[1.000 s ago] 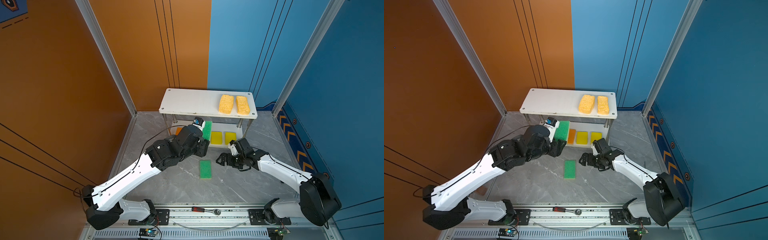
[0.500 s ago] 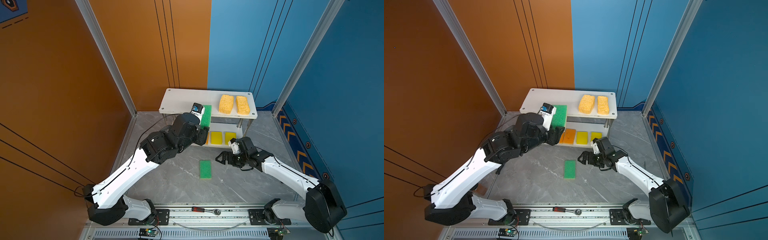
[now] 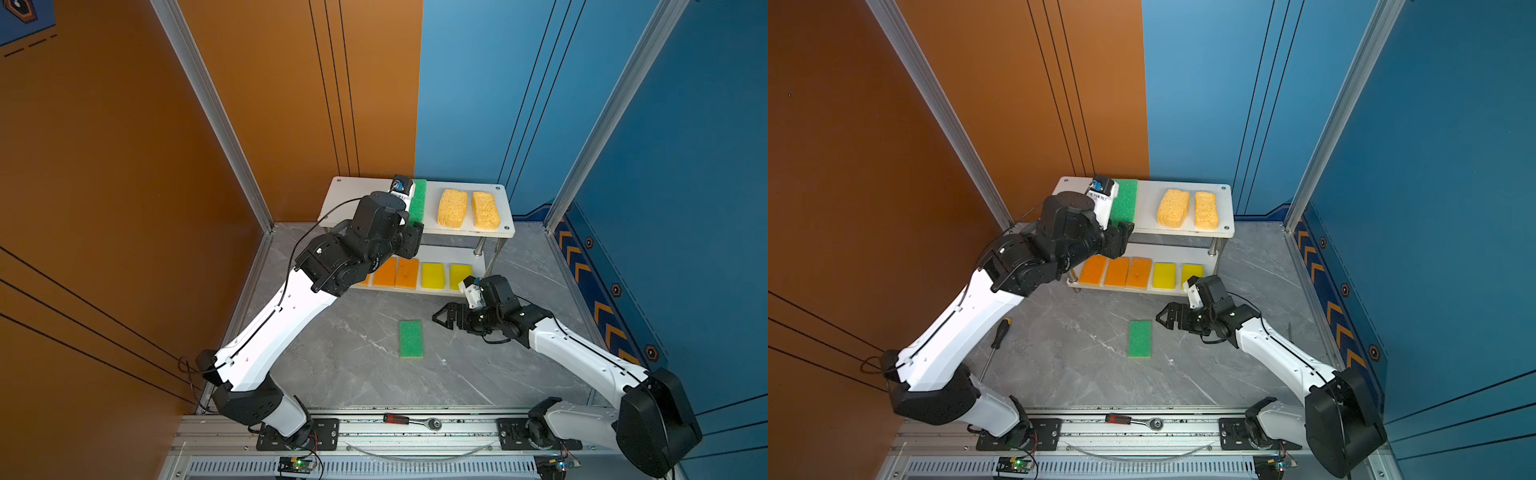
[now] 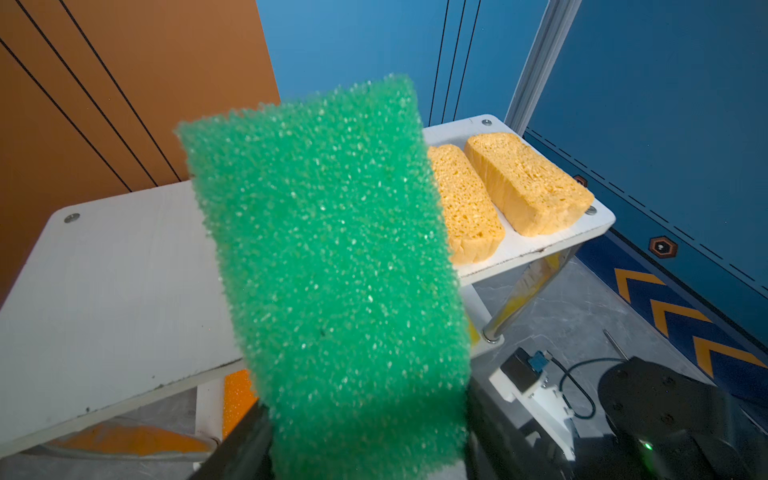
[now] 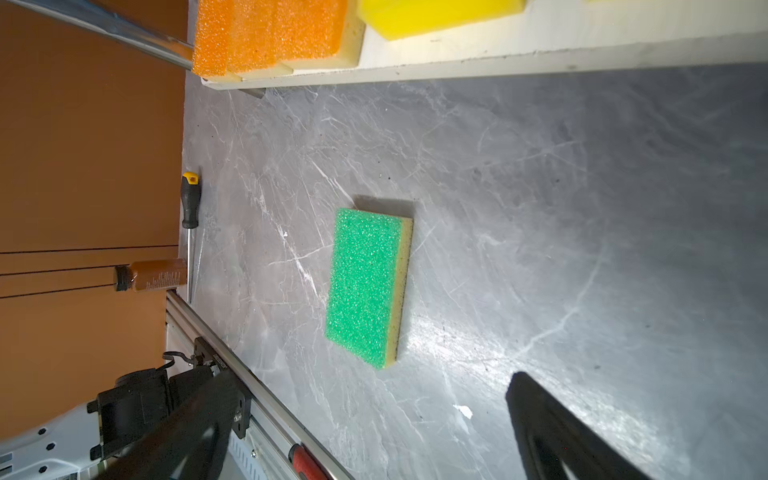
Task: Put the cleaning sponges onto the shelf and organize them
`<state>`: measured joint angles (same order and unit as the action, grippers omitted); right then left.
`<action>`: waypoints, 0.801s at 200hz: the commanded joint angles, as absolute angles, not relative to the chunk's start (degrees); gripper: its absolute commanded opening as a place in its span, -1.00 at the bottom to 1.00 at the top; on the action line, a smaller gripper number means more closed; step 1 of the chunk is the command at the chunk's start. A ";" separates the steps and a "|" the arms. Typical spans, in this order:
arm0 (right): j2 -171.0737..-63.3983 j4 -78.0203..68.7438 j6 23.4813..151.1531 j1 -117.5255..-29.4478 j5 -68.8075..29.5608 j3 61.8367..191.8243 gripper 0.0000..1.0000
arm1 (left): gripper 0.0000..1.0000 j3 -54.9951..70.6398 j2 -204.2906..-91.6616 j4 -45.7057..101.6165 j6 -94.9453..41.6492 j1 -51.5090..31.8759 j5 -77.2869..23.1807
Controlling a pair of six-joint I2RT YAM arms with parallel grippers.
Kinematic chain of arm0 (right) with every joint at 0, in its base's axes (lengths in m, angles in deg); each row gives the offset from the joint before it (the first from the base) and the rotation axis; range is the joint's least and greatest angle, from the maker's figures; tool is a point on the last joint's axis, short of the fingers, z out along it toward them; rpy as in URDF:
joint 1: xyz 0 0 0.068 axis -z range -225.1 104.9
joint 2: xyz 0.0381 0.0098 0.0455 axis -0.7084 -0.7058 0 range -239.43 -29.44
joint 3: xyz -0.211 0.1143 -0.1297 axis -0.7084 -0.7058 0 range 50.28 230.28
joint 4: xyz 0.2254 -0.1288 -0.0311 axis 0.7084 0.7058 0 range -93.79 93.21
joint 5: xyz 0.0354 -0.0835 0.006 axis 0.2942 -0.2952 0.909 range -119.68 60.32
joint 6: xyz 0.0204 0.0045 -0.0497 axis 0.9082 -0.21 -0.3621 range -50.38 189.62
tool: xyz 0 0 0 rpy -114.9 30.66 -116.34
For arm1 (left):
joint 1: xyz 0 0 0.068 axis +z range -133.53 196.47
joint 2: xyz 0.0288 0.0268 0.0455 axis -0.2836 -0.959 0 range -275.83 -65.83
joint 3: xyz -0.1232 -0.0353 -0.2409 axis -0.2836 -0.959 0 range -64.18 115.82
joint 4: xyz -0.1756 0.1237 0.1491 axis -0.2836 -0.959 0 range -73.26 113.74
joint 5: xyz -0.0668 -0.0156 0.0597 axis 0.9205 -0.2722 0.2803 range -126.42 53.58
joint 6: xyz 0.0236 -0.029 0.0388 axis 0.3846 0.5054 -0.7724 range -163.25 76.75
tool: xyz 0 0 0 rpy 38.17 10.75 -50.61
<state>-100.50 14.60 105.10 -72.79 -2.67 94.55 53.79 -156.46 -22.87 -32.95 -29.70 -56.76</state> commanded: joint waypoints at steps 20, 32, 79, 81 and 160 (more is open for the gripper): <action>-99.57 14.76 106.07 -72.43 -3.48 93.31 1.00 | 0.27 58.99 -161.09 -23.46 -34.72 -26.91 -53.58; -99.57 14.80 106.18 -72.44 -3.65 93.17 1.00 | 0.26 59.87 -162.64 -23.42 -34.37 -26.27 -53.21; -99.31 14.67 106.05 -72.02 -3.84 92.55 1.00 | 0.27 63.20 -166.83 -22.44 -34.25 -25.38 -53.21; -99.31 14.67 106.08 -72.00 -3.84 92.69 1.00 | 0.27 63.31 -166.98 -22.50 -34.21 -25.39 -53.15; -100.19 13.26 106.47 -71.88 -3.40 91.82 1.00 | 0.28 65.81 -171.62 -22.57 -34.75 -24.26 -53.38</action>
<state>-100.48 14.54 105.69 -72.09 -2.87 92.65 64.00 -170.15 -22.79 -33.85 -24.72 -53.96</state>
